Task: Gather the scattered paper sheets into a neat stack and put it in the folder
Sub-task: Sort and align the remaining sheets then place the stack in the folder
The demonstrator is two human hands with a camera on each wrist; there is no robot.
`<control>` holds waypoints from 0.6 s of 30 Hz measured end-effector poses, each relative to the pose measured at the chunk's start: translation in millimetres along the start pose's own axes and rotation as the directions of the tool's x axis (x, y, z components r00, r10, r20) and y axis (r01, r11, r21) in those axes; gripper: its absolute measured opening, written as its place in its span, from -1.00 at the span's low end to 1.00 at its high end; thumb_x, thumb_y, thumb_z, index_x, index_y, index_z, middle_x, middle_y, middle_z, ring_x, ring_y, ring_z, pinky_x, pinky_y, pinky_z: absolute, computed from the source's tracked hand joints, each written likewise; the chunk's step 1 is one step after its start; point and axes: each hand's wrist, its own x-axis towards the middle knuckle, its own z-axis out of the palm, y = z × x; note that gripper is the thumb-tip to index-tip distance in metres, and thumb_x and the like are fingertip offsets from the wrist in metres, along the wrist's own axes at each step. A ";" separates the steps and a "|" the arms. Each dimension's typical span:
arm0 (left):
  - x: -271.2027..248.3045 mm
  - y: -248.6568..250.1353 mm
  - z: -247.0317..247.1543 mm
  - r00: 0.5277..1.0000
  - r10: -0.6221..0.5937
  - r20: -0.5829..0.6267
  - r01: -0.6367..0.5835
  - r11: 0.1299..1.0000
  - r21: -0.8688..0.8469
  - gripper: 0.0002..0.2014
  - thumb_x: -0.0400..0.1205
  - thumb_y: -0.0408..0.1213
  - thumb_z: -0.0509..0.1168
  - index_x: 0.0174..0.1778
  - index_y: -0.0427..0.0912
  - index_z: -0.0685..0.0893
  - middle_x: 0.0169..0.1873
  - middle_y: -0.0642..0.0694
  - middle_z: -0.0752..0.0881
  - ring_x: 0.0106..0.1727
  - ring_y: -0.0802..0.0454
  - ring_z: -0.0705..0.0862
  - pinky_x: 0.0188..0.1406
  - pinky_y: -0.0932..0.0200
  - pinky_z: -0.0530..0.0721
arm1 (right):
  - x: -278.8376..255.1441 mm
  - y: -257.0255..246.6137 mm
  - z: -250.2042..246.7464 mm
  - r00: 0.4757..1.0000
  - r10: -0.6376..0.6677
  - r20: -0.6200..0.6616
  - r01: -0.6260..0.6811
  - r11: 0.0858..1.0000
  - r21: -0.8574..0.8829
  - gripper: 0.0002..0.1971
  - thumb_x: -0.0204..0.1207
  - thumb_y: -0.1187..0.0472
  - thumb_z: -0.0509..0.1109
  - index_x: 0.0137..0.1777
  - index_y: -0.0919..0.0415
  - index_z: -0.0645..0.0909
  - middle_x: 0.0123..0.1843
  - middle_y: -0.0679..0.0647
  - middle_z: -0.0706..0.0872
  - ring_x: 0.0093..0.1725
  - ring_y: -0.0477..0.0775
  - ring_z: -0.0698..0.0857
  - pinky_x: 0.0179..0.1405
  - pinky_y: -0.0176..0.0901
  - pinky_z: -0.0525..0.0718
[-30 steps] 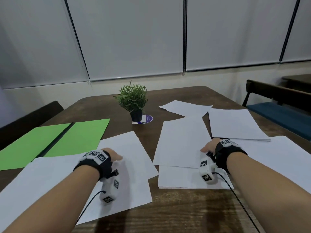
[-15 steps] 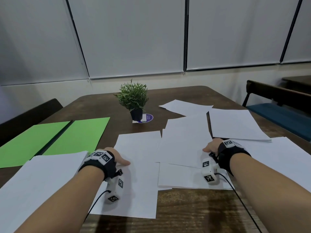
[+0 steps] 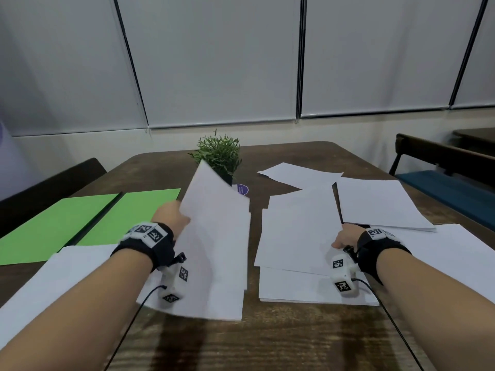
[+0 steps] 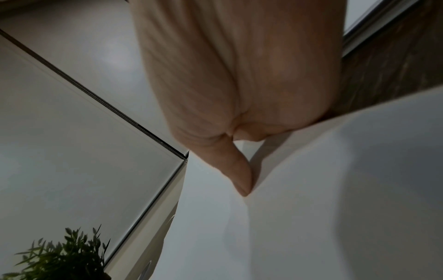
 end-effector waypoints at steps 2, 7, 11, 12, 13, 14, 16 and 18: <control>4.7 9.0 -25.2 0.984 0.068 -0.167 -0.086 0.991 -0.101 -0.78 0.59 -0.36 0.30 0.13 -0.33 0.66 0.09 -0.33 0.72 0.16 -0.28 0.66 0.13 -0.01 0.59 | 3.1 2.1 2.1 1.000 -0.020 0.002 0.020 0.999 0.046 -0.77 0.58 0.22 0.39 0.18 0.28 0.56 0.23 0.21 0.60 0.21 0.18 0.64 0.11 -0.15 0.57; 8.8 37.0 -59.5 0.965 0.097 -0.243 -0.200 0.871 -0.449 -0.79 0.57 -0.33 0.32 0.10 -0.28 0.66 -0.03 -0.16 0.74 -0.01 -0.15 0.69 0.00 0.03 0.66 | -0.6 -5.6 8.0 0.998 -0.063 0.015 0.055 0.947 0.315 -0.61 0.50 0.46 0.33 -0.27 -0.03 0.30 -0.21 -0.02 0.46 -0.27 -0.07 0.51 -0.37 -0.27 0.56; 12.6 49.0 -18.4 0.999 0.016 -0.030 -0.031 0.782 -0.622 -0.72 0.51 -0.34 0.41 0.12 -0.34 0.69 0.01 -0.25 0.77 -0.01 -0.18 0.76 0.07 -0.17 0.73 | -2.5 -27.4 13.8 0.998 -0.019 0.053 -0.008 0.884 0.468 -0.73 0.63 0.26 0.21 -0.33 0.27 0.46 -0.32 0.14 0.51 -0.32 0.11 0.53 -0.26 -0.24 0.46; 13.3 49.2 -0.9 0.999 -0.003 0.044 0.030 0.780 -0.625 -0.70 0.50 -0.34 0.43 0.13 -0.37 0.69 0.02 -0.27 0.78 0.01 -0.20 0.76 0.09 -0.20 0.73 | -2.7 -31.3 16.1 0.996 -0.064 0.063 0.016 0.816 0.578 -0.69 0.64 0.16 0.23 -0.22 0.40 0.55 -0.26 0.21 0.60 -0.29 0.14 0.58 -0.18 -0.18 0.49; 12.5 49.8 16.0 0.993 -0.014 0.121 0.086 0.790 -0.607 -0.68 0.51 -0.34 0.44 0.15 -0.39 0.70 0.04 -0.28 0.77 0.03 -0.21 0.76 0.12 -0.20 0.72 | -4.1 -32.9 17.4 0.994 -0.093 0.048 0.027 0.670 0.742 -0.59 0.64 0.03 0.25 0.01 0.48 0.60 -0.08 0.28 0.67 -0.17 0.19 0.65 -0.10 -0.12 0.56; 8.1 51.4 31.4 0.982 -0.021 0.186 0.126 0.808 -0.575 -0.66 0.51 -0.33 0.45 0.17 -0.41 0.70 0.08 -0.28 0.77 0.08 -0.21 0.75 0.16 -0.16 0.70 | 0.4 -33.2 20.7 0.993 -0.104 0.057 0.008 0.537 0.843 -0.47 0.66 -0.10 0.21 0.24 0.45 0.54 0.15 0.31 0.66 0.05 0.26 0.68 0.02 -0.04 0.60; -1.5 51.5 58.0 0.958 -0.046 0.281 0.167 0.891 -0.421 -0.64 0.57 -0.30 0.40 0.22 -0.45 0.66 0.16 -0.25 0.73 0.18 -0.21 0.70 0.20 0.02 0.65 | 1.2 -36.2 22.9 0.985 -0.122 0.118 -0.059 0.405 0.912 -0.18 0.62 -0.32 0.09 0.55 0.43 0.29 0.50 0.32 0.47 0.41 0.32 0.54 0.28 0.11 0.58; -8.8 50.4 78.2 0.939 -0.098 0.329 0.165 0.969 -0.185 -0.64 0.65 -0.21 0.29 0.25 -0.42 0.63 0.22 -0.23 0.69 0.29 -0.20 0.63 0.25 0.09 0.56 | 4.0 -42.6 22.8 0.982 -0.134 0.131 -0.076 0.357 0.931 -0.08 0.55 -0.41 0.09 0.56 0.45 0.27 0.51 0.33 0.47 0.37 0.31 0.57 0.09 0.07 0.66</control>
